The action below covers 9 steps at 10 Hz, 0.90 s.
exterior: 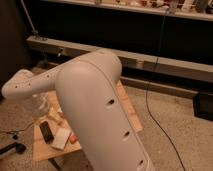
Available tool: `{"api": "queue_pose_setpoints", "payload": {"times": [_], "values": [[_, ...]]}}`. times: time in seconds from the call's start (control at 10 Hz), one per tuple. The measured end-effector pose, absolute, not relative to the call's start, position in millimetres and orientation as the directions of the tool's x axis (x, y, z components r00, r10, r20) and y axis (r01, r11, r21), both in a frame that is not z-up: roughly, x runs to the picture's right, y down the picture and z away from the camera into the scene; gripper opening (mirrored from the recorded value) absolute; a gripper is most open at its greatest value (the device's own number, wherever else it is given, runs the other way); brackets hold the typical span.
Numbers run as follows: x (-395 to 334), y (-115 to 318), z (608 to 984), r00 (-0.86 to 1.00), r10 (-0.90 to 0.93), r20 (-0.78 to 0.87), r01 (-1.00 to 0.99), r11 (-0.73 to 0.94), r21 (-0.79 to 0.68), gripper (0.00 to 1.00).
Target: Stand the bottle upright
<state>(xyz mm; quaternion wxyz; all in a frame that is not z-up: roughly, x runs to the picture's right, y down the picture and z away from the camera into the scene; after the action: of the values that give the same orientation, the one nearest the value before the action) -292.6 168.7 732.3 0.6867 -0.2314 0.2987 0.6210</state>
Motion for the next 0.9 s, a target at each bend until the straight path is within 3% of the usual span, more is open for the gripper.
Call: {"api": "queue_pose_setpoints", "payload": {"times": [0.9], "values": [[-285.5,166.0,742.1,0.039,0.719,-0.694,-0.991,0.119,0.067,0.65]]}}
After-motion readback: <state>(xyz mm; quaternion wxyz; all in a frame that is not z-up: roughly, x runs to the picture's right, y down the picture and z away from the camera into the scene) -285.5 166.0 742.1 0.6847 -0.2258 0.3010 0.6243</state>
